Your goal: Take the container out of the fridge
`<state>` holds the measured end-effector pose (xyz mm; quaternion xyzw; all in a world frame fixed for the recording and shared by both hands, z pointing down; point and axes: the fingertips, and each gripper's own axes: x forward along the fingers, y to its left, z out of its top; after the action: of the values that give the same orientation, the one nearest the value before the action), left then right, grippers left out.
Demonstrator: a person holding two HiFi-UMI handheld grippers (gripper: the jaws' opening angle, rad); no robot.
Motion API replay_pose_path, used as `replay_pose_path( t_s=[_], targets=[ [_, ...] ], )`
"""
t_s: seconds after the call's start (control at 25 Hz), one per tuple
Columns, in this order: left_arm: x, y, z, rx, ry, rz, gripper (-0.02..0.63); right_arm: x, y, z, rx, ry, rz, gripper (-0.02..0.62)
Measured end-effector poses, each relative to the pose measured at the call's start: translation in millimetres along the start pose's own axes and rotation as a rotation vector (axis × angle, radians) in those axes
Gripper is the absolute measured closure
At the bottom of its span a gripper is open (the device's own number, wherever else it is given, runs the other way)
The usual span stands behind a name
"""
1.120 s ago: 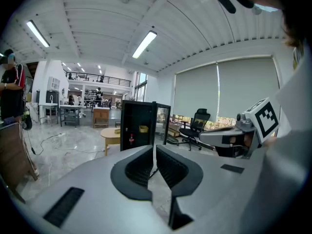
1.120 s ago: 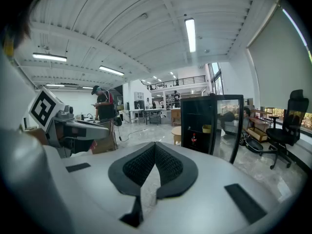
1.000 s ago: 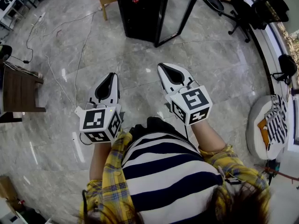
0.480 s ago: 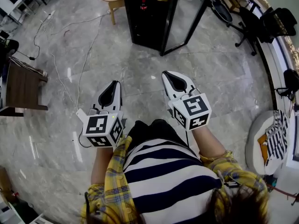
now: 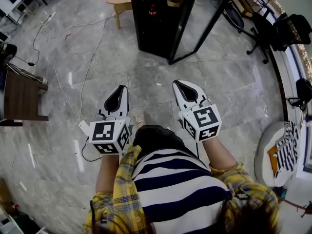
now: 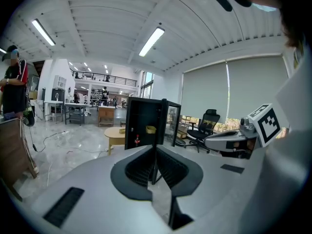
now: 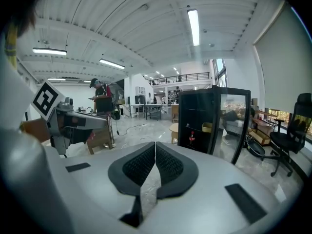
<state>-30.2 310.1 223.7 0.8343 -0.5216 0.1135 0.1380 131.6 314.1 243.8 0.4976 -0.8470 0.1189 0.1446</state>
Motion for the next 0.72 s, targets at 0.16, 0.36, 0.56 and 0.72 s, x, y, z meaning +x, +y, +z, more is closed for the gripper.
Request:
replay_pose_path(
  t_s=[0.16,0.36,0.56,0.72],
  targets=[
    [33.3,20.1,7.6,0.002,0.006,-0.025,0.572,32.7,-12.7,9.9,-0.019,0.013,-0.021,0.566],
    [67.6,49.8,13.8,0.004,0.021,-0.069,0.572,78.0,-18.4,23.7,-0.021,0.019,-0.03,0.566],
    [98.1,75.8,28.6,0.048,0.012,-0.114,0.571,118.0,-18.1,40.3,-0.013,0.019,-0.033,0.566],
    [117.7,91.5,34.1,0.051,0.013,-0.147,0.571,144.9,-20.1,50.4,-0.019,0.019,-0.039,0.566]
  ],
)
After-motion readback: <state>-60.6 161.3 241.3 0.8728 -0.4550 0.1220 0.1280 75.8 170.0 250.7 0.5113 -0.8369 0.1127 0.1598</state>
